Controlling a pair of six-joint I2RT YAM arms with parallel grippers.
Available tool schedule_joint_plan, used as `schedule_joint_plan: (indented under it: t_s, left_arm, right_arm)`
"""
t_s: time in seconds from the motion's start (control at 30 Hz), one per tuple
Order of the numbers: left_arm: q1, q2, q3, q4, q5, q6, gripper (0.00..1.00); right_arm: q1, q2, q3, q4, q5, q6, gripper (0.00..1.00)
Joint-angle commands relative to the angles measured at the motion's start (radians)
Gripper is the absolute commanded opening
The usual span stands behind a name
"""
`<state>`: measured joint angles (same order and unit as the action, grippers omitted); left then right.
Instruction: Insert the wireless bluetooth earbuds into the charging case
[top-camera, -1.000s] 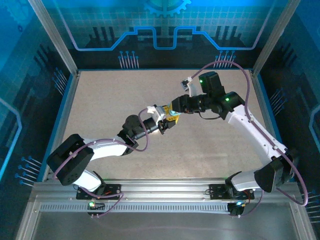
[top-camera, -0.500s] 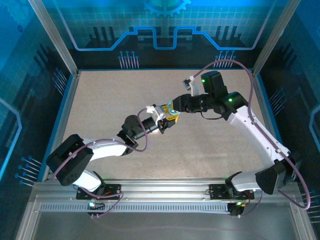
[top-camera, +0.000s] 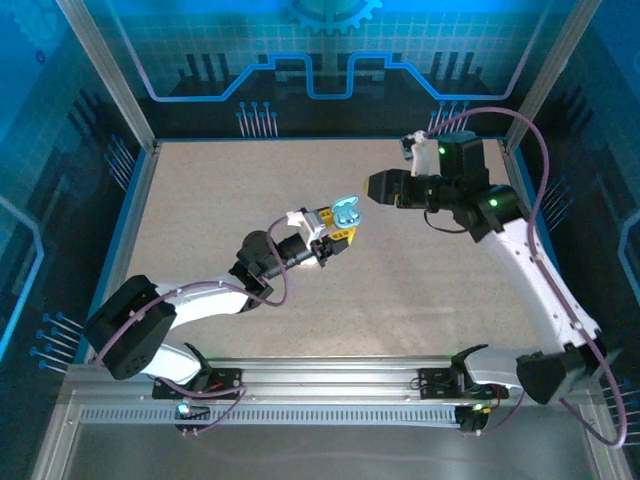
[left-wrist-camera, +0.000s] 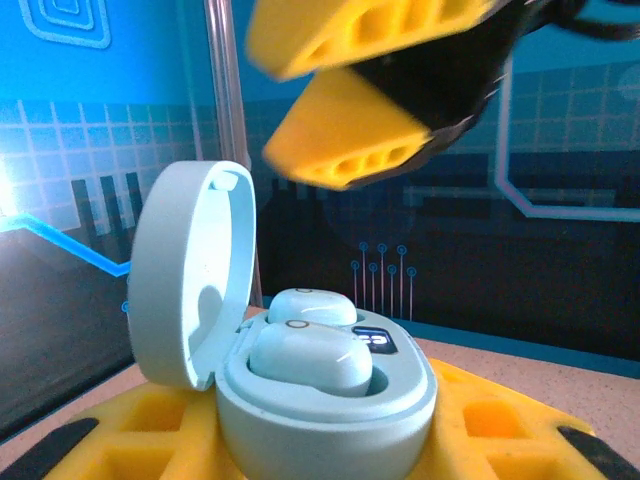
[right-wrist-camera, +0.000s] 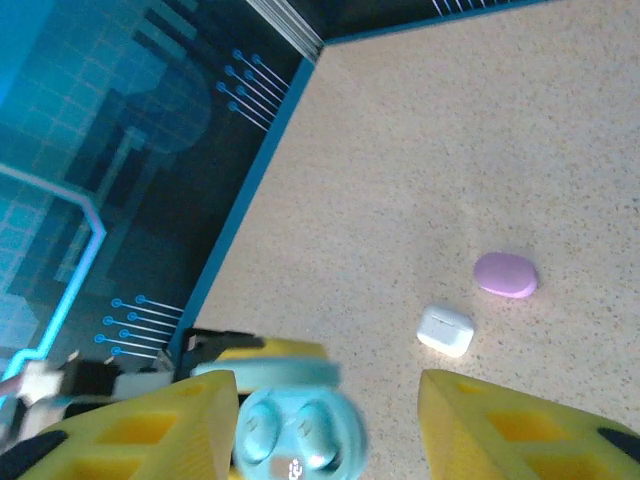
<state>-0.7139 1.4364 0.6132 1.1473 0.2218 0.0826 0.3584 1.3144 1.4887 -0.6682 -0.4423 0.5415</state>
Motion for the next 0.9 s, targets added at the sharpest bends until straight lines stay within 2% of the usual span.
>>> schedule_joint_plan:
  t_s: [0.0,0.23,0.87]
  left_arm:
    - [-0.009,-0.042,-0.003,-0.003,0.038,0.022,0.31]
    - [-0.009,-0.053,0.009,-0.026,0.048,0.025,0.31]
    - [-0.009,-0.044,0.015,-0.018,0.023,0.015,0.31]
  right_arm:
    - [-0.006,0.091,0.071,-0.074,-0.061,-0.01,0.53]
    - [0.004,0.184,0.115,-0.097,-0.176,-0.02,0.56]
    - [0.004,0.123,0.011,-0.098,-0.284,-0.067,0.58]
